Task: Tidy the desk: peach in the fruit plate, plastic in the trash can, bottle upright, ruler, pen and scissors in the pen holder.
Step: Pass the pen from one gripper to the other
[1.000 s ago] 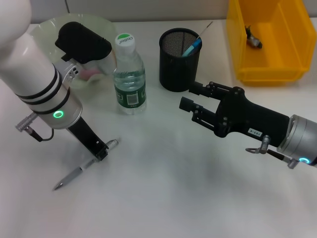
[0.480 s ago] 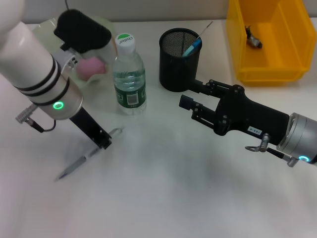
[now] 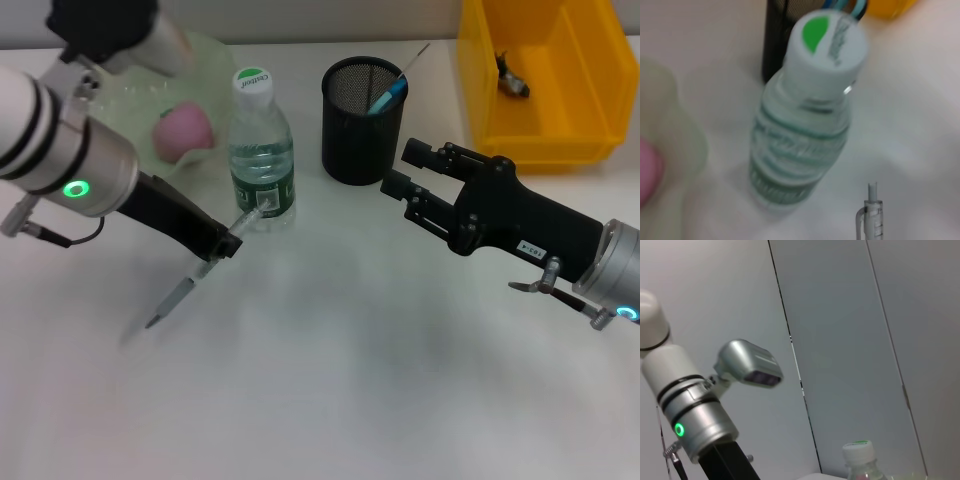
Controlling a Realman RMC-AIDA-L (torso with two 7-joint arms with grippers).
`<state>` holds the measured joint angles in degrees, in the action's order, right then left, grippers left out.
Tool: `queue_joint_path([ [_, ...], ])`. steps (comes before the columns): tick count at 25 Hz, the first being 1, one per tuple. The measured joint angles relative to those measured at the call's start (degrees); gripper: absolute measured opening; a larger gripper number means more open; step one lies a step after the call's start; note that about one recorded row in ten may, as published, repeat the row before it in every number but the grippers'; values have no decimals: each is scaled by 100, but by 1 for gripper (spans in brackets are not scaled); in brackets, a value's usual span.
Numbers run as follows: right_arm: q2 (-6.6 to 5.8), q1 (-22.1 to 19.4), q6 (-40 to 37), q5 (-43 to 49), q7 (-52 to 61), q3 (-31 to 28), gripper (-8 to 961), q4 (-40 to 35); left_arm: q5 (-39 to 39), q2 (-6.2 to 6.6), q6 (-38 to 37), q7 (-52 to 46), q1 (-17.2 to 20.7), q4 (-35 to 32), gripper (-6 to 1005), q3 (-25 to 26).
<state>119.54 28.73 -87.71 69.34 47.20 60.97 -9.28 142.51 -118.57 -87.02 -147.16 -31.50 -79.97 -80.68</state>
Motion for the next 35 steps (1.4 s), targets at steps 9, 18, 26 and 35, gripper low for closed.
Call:
queue_joint_path([
  [9, 2, -168, -279, -6, -116, -157, 473, -16, -1507, 0, -6, 1019, 587, -175, 191, 962],
  [18, -15, -282, -557, 13, -105, -156, 473, 2, -3667, -4, 284, 2987, 1142, 426, 194, 1078],
  [26, -19, -437, -765, 42, -89, -94, 472, 8, -5094, 0, 49, 4559, 1154, 1679, 196, 1136],
  [35, -74, -516, -1285, 734, 136, -54, 472, -121, -6278, 4, -867, 6908, 1102, 3297, 199, 1313],
])
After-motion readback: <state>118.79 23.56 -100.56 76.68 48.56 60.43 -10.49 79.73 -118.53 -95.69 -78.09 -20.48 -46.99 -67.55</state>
